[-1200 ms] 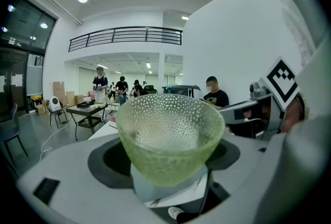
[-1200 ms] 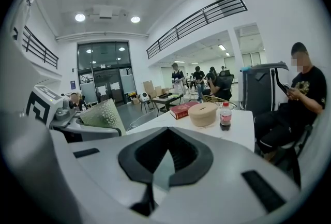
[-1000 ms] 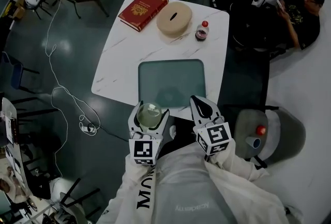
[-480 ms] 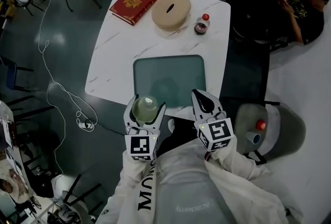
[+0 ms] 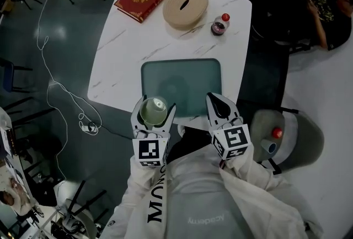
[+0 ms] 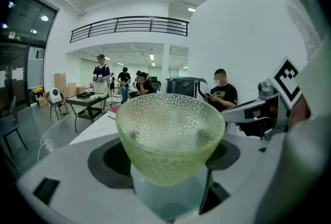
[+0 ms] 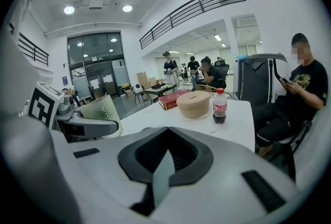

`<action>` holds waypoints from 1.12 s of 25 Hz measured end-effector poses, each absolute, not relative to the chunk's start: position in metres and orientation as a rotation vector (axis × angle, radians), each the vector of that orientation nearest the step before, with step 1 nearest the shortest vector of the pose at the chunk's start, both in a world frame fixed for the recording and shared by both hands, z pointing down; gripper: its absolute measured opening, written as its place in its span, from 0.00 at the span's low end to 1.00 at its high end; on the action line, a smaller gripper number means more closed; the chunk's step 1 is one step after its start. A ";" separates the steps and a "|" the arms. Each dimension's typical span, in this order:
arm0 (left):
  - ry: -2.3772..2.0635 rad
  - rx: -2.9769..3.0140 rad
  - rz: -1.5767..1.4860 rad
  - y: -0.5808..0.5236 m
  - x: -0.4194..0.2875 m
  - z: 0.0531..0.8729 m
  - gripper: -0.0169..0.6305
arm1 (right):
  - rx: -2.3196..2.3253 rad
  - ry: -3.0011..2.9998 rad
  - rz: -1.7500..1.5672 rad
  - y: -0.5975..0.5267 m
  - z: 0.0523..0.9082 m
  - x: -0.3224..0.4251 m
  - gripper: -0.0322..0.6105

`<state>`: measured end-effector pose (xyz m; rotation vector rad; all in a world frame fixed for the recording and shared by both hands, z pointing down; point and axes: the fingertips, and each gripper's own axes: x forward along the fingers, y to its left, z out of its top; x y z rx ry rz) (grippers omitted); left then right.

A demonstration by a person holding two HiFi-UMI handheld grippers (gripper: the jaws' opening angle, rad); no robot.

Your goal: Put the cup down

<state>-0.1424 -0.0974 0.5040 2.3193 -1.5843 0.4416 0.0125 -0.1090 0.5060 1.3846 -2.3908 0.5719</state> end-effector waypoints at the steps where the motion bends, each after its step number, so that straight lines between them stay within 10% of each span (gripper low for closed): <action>1: -1.584 2.315 0.444 -0.101 -0.143 0.506 0.63 | 1.383 -2.388 0.574 -0.112 0.507 0.013 0.06; 28: -1.517 2.247 0.513 -0.166 -0.147 0.562 0.63 | 1.352 -2.332 0.640 -0.185 0.537 0.007 0.06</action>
